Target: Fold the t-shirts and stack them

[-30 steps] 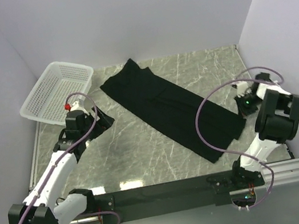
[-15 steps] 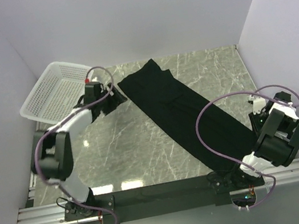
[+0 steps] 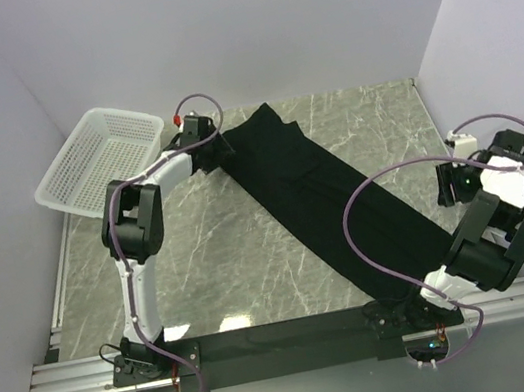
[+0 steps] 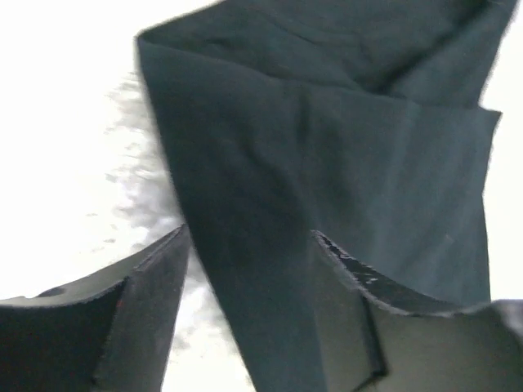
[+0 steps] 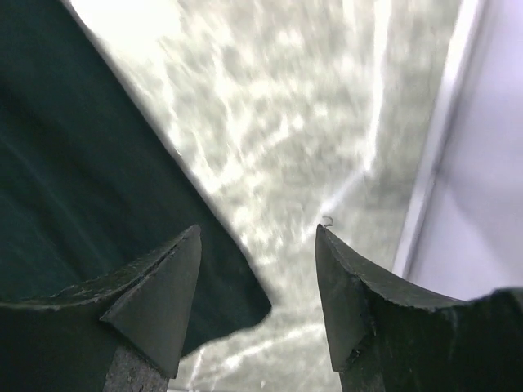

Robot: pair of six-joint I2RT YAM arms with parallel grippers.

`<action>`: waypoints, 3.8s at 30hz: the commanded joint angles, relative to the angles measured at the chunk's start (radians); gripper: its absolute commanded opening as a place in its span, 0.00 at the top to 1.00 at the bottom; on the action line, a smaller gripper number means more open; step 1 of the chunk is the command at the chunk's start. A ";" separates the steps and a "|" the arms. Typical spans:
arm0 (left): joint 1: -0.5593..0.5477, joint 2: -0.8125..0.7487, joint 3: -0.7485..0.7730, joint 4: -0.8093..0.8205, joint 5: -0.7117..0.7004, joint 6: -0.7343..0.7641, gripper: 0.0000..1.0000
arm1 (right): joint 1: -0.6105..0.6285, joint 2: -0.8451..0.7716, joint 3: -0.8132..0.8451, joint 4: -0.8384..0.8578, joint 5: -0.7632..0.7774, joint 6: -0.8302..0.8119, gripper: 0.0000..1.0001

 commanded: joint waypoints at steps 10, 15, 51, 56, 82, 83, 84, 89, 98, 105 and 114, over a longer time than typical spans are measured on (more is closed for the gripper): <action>-0.003 0.089 0.138 -0.139 -0.128 0.001 0.43 | 0.127 -0.039 0.033 0.040 -0.125 0.095 0.35; 0.000 0.179 0.201 -0.133 -0.102 0.007 0.62 | 0.139 -0.048 0.039 0.042 -0.140 0.117 0.35; 0.060 -0.236 -0.025 -0.021 0.216 0.202 0.37 | 0.431 0.027 0.001 0.039 -0.160 -0.035 0.35; -0.032 -0.446 -0.315 -0.001 0.335 0.121 0.37 | 0.434 0.050 0.018 0.043 -0.155 -0.023 0.35; -0.474 -0.427 -0.730 0.200 0.466 -0.406 0.38 | 0.434 -0.092 -0.088 0.085 -0.181 0.063 0.35; -0.476 -0.421 -0.739 0.227 0.463 -0.420 0.38 | 0.434 -0.095 -0.090 0.089 -0.184 0.069 0.35; -0.477 -0.413 -0.744 0.238 0.461 -0.432 0.39 | 0.434 -0.104 -0.090 0.088 -0.194 0.074 0.35; -0.505 -0.365 -0.759 0.317 0.415 -0.527 0.44 | 0.434 -0.127 -0.091 0.086 -0.211 0.087 0.35; -0.559 -0.276 -0.710 0.309 0.315 -0.570 0.66 | 0.425 -0.164 -0.108 0.068 -0.215 0.063 0.35; -0.552 -0.376 -0.754 0.165 0.262 -0.477 0.99 | 0.419 -0.197 -0.120 0.052 -0.218 0.041 0.35; -0.470 -0.609 -0.920 -0.082 0.233 -0.313 0.99 | 0.420 -0.186 -0.133 0.031 -0.218 0.000 0.35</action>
